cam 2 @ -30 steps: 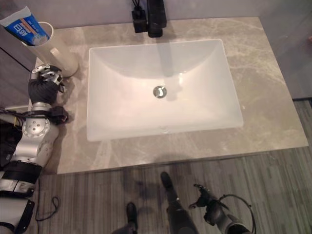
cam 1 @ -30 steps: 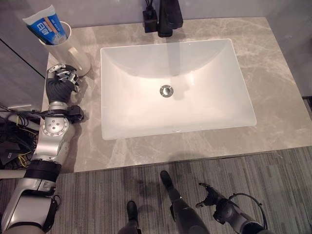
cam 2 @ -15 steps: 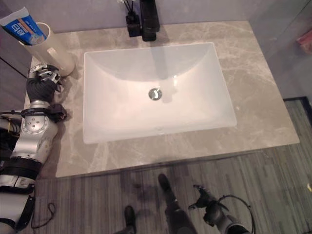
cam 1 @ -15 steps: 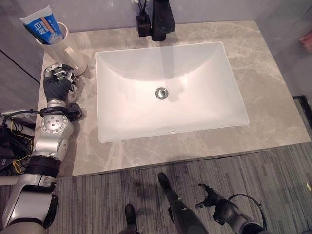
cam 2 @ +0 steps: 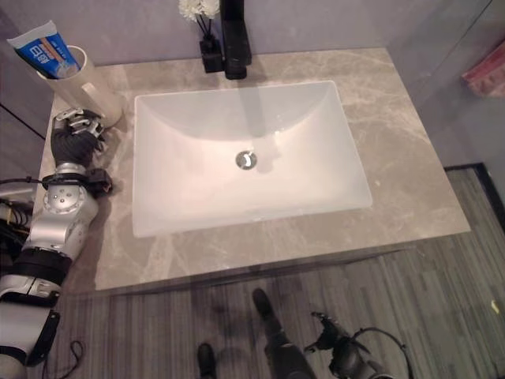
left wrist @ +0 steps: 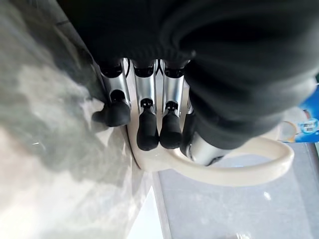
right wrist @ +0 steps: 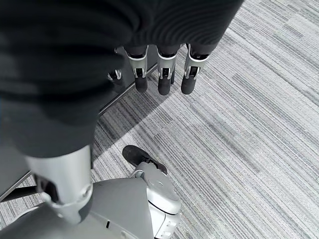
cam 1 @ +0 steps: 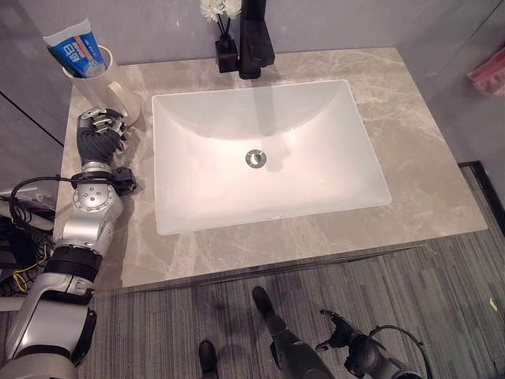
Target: Put brush and paste in cup on sink, flatten towel.
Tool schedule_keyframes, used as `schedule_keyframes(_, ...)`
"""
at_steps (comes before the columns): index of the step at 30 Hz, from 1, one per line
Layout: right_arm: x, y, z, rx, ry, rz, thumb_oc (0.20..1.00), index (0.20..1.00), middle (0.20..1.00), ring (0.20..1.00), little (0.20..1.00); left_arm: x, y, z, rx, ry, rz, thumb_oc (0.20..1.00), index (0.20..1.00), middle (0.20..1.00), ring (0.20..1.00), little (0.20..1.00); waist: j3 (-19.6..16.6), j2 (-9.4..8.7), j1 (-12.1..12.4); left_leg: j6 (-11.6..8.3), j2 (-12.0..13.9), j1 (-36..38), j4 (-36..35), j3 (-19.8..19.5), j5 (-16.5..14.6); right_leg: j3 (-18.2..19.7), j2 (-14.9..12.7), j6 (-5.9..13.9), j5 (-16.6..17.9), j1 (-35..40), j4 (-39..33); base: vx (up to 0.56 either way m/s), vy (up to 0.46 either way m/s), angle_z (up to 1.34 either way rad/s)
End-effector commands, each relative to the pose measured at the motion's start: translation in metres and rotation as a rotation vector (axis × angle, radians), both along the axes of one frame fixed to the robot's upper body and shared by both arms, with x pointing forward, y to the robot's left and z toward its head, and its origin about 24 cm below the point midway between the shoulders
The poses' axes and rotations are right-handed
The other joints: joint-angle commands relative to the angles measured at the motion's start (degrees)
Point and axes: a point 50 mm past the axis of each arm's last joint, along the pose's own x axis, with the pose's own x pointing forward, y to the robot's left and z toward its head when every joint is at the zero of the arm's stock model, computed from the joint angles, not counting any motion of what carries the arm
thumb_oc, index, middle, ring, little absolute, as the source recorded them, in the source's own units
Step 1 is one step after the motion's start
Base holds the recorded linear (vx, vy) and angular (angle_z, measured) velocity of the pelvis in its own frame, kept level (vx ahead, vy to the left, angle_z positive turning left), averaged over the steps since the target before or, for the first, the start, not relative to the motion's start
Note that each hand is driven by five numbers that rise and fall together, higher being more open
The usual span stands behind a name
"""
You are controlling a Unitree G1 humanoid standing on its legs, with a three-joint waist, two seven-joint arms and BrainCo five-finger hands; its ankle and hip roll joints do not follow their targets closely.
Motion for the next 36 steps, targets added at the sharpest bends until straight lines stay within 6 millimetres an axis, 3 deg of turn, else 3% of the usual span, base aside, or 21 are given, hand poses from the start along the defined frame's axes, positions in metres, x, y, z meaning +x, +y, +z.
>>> schedule_keyframes(1, -0.004, -0.004, 0.000, 0.001, 0.001, 0.002, 1.000, 1.000, 1.000, 1.000, 1.000, 0.001, -0.004, 0.008, 0.032, -0.030, -0.006, 0.200, 0.200, 0.200, 0.200, 0.200, 0.29, 0.88, -0.36, -1.86, 0.99, 7.99, 0.31, -1.12, 1.03, -2.39, -5.72, 6.34, -0.19, -1.32, -0.09, 0.00, 0.000, 0.00)
schedule_keyframes(7, -0.009, -0.008, -0.004, -0.013, 0.023, -0.029, 1.000, 1.000, 1.000, 1.000, 1.000, -0.024, -0.006, -0.014, -0.015, -0.049, -0.061, 0.200, 0.200, 0.200, 0.200, 0.200, -0.13, 0.97, 1.19, -1.87, 1.40, 8.60, 0.31, -1.96, 1.56, -3.17, -5.88, 6.03, -0.77, -0.13, -0.09, 0.00, 0.000, 0.00)
schedule_keyframes(14, -0.009, -0.012, -0.002, -0.024, 0.021, -0.020, 1.000, 1.000, 1.000, 1.000, 1.000, -0.035, 0.009, -0.016, -0.004, -0.047, -0.012, 0.200, 0.200, 0.200, 0.200, 0.200, -0.25, 1.16, 2.08, -2.19, 1.74, 8.16, 0.31, -2.49, 1.93, -5.23, -6.48, 5.98, -1.21, 0.68, -0.09, -0.01, -0.010, 0.12)
schedule_keyframes(17, -0.006, -0.014, 0.001, -0.019, 0.001, -0.028, 1.000, 1.000, 1.000, 1.000, 1.000, -0.033, 0.020, -0.009, 0.008, -0.052, 0.031, 0.200, 0.200, 0.200, 0.200, 0.200, 0.00, 1.15, 2.00, -2.39, 1.82, 7.78, 0.31, -2.43, 1.97, -5.72, -6.58, 5.99, -1.18, 0.55, -0.09, -0.01, -0.012, 0.10)
schedule_keyframes(18, -0.003, -0.015, 0.003, -0.016, -0.012, -0.030, 1.000, 1.000, 1.000, 1.000, 1.000, -0.025, 0.028, 0.004, 0.010, -0.058, 0.065, 0.200, 0.200, 0.200, 0.200, 0.200, 0.44, 1.23, 1.43, -2.54, 1.75, 7.46, 0.31, -2.34, 1.97, -5.84, -6.55, 6.00, -0.88, 0.10, -0.09, 0.00, 0.000, 0.00)
schedule_keyframes(22, -0.002, -0.013, 0.004, -0.010, -0.008, -0.008, 1.000, 1.000, 1.000, 1.000, 1.000, -0.015, 0.033, 0.013, 0.008, -0.045, 0.098, 0.200, 0.200, 0.200, 0.200, 0.200, 0.86, 1.25, 0.71, -2.66, 1.86, 6.92, 0.31, -2.40, 2.37, -5.67, -6.38, 5.98, -0.60, -0.60, -0.09, 0.00, -0.002, -0.02)
schedule_keyframes(28, 0.005, -0.008, 0.007, 0.012, -0.037, -0.009, 1.000, 1.000, 1.000, 1.000, 1.000, 0.002, 0.030, 0.035, 0.053, -0.050, 0.133, 0.200, 0.200, 0.200, 0.200, 0.200, 1.89, 1.49, -0.40, -3.09, 2.18, 4.86, 0.31, -2.63, 3.85, -5.49, -5.81, 5.75, -0.29, -2.29, -0.09, 0.00, -0.001, -0.02)
schedule_keyframes(36, 0.009, -0.008, 0.009, 0.017, -0.059, -0.023, 1.000, 1.000, 1.000, 1.000, 1.000, 0.011, 0.017, 0.044, 0.075, -0.059, 0.111, 0.200, 0.200, 0.200, 0.200, 0.200, 2.11, 1.48, -1.02, -3.26, 2.53, 3.48, 0.31, -2.75, 4.59, -4.90, -5.16, 5.52, -0.14, -3.48, -0.09, 0.00, 0.000, 0.00)
